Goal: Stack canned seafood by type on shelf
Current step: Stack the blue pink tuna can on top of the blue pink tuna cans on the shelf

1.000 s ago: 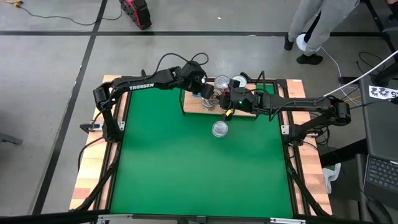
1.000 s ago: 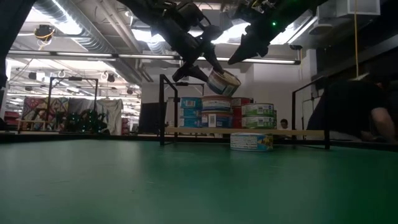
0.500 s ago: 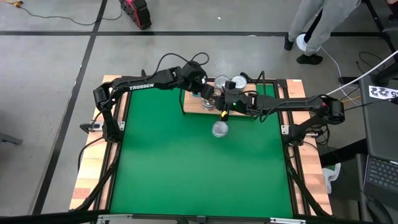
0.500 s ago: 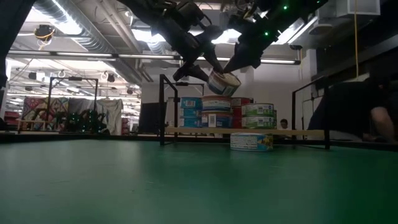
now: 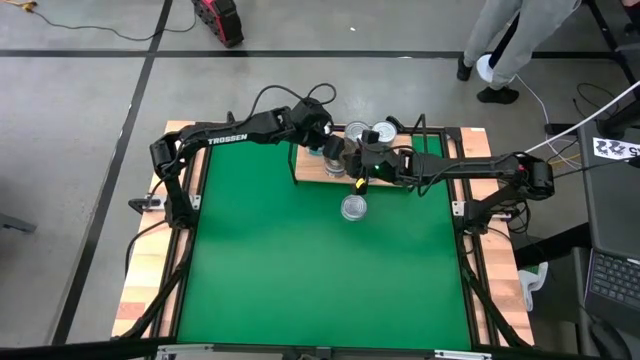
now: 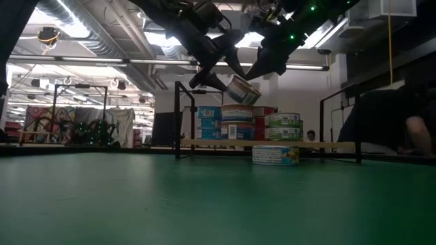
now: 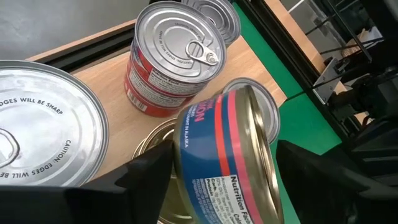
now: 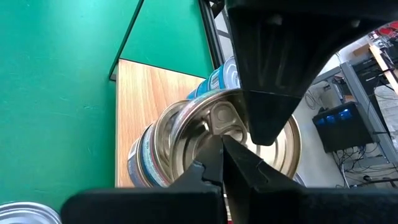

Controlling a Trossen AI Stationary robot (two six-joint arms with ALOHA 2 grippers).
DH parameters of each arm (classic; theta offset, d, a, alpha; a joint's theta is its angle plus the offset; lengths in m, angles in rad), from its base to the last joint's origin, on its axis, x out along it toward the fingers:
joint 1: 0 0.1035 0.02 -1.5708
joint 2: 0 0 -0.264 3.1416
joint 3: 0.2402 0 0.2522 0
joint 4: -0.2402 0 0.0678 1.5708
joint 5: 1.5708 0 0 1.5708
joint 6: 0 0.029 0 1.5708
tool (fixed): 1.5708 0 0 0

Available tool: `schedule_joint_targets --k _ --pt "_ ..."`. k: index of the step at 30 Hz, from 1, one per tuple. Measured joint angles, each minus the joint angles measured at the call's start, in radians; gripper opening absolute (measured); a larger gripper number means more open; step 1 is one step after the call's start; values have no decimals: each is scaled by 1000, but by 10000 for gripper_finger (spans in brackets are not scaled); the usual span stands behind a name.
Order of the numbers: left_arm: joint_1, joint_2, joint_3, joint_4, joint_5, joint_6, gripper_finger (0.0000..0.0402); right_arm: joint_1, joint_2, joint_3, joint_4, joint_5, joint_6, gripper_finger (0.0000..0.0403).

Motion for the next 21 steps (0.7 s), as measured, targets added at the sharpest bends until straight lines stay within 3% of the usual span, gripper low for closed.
schedule_joint_targets --k 21 --pt "24 0 0 -49 5 18 276 0 0 0 -4 3 0 5"
